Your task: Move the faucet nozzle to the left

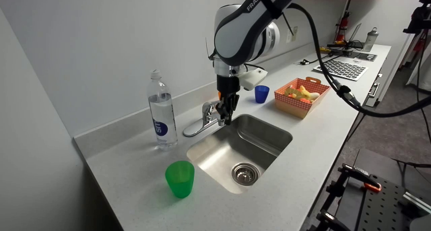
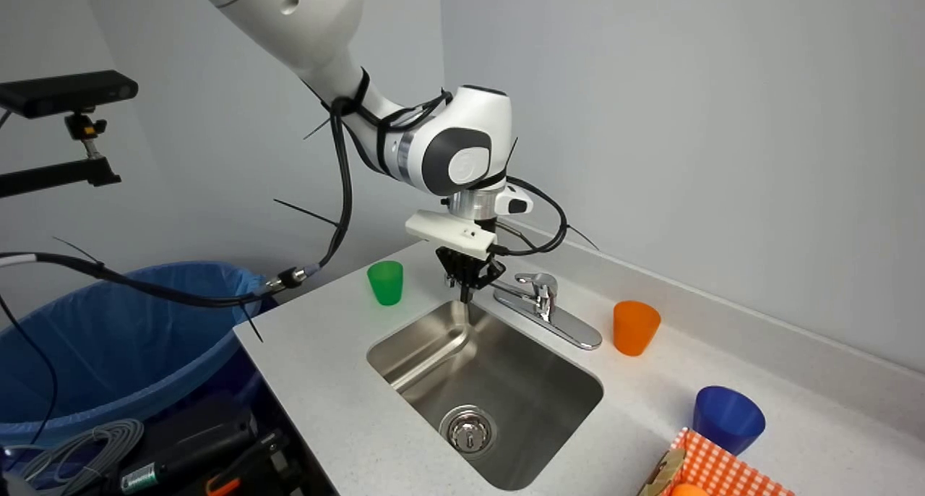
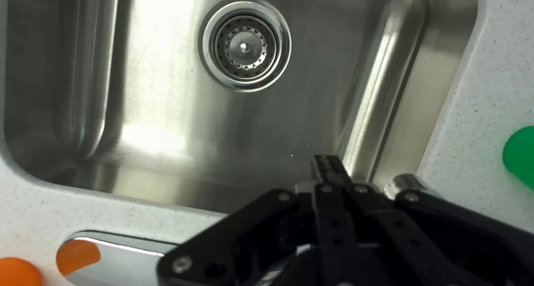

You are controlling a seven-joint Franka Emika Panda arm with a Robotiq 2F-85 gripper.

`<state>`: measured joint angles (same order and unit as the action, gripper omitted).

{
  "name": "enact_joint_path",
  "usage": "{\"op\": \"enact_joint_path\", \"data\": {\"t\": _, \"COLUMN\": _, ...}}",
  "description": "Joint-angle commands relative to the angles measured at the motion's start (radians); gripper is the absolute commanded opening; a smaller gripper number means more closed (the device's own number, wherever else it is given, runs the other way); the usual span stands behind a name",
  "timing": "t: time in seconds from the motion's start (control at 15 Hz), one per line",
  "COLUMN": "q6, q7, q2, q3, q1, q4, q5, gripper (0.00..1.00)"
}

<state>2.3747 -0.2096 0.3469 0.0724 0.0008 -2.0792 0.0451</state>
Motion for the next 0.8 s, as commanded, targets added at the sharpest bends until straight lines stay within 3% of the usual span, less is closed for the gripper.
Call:
{"op": "enact_joint_path", "data": {"t": 0.0, "q6": 0.018, "q7": 0.041, "q2": 0.035, "q3": 0.009, "q1": 0.033, "q4": 0.051, "q5": -0.017, "gripper": 0.00}}
{"op": "enact_joint_path", "data": {"t": 0.4, "q6": 0.015, "q7": 0.065, "q2": 0.065, "q3": 0.009, "q1": 0.059, "q4": 0.091, "q5": -0.030, "gripper": 0.00}}
{"op": "enact_joint_path", "data": {"t": 0.73, "q6": 0.007, "q7": 0.037, "q2": 0.051, "q3": 0.007, "q1": 0.039, "q4": 0.078, "q5": -0.012, "gripper": 0.00}}
